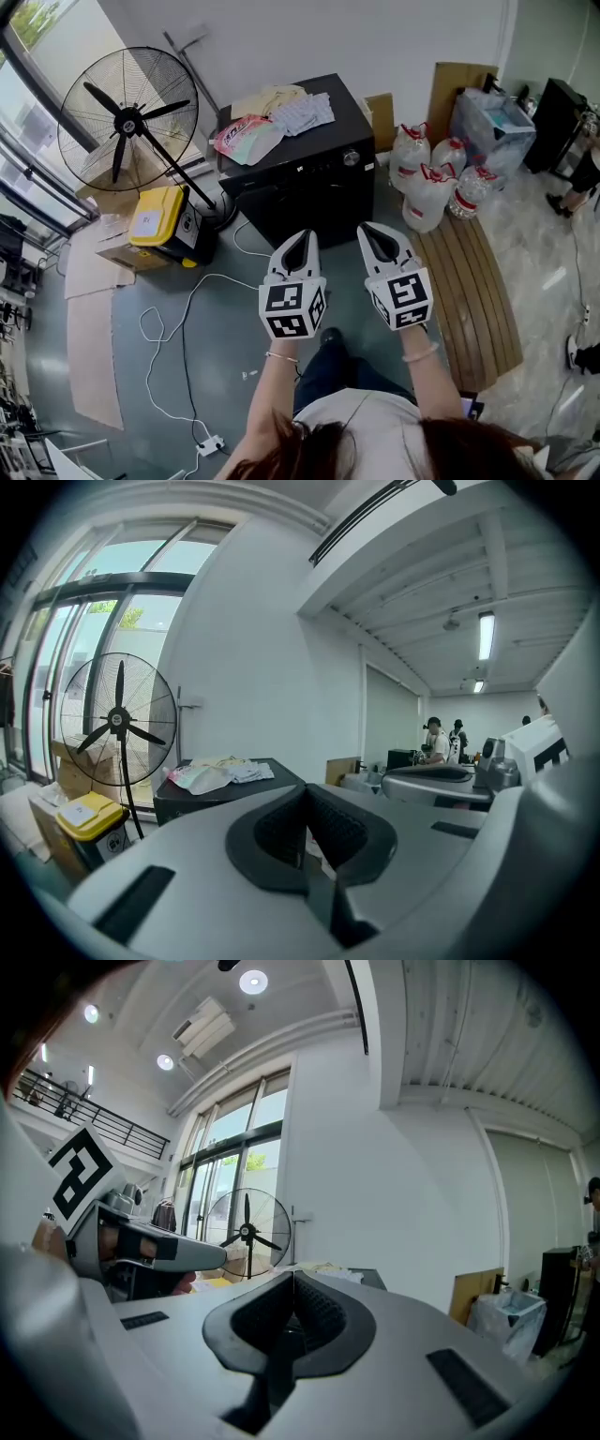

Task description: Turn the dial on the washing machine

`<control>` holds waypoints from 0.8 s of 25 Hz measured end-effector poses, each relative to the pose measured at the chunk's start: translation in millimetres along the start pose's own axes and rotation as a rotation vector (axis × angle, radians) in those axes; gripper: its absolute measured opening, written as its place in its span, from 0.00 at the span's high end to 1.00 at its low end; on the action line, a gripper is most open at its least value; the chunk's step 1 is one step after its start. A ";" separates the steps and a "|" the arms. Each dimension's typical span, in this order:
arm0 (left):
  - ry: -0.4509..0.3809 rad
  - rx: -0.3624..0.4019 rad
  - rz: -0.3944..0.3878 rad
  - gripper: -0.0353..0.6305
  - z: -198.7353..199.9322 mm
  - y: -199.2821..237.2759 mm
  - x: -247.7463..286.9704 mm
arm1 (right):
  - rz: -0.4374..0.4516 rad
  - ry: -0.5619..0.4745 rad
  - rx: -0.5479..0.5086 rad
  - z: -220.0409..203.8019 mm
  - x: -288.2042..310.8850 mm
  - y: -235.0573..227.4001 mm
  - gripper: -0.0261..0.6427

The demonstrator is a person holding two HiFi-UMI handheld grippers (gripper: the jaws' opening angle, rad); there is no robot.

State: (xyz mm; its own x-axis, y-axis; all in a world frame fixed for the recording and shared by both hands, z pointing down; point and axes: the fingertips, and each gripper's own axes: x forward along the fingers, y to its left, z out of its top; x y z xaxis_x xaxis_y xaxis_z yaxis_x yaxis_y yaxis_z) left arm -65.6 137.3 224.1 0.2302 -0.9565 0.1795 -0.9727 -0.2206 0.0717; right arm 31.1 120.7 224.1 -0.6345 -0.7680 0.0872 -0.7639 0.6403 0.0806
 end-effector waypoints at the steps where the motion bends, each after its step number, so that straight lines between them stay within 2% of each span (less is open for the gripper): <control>1: 0.003 0.001 0.000 0.92 -0.7 1.9 4.6 | 0.000 0.002 0.002 -1.3 4.8 -2.6 0.92; 14: 0.008 0.015 -0.049 0.92 -3.1 37.0 81.8 | -0.056 0.031 0.009 -13.7 81.7 -39.9 0.92; 20: 0.000 -0.003 -0.062 0.92 0.7 61.5 116.2 | -0.100 0.053 0.009 -14.9 117.6 -55.2 0.92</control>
State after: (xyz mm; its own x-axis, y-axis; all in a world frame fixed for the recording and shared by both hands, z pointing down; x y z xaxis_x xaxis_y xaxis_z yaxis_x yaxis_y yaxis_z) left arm -98.7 12.4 248.7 0.2902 -0.9410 0.1742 -0.9564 -0.2790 0.0860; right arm 0.4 -4.8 244.7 -0.5483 -0.8258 0.1319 -0.8241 0.5604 0.0824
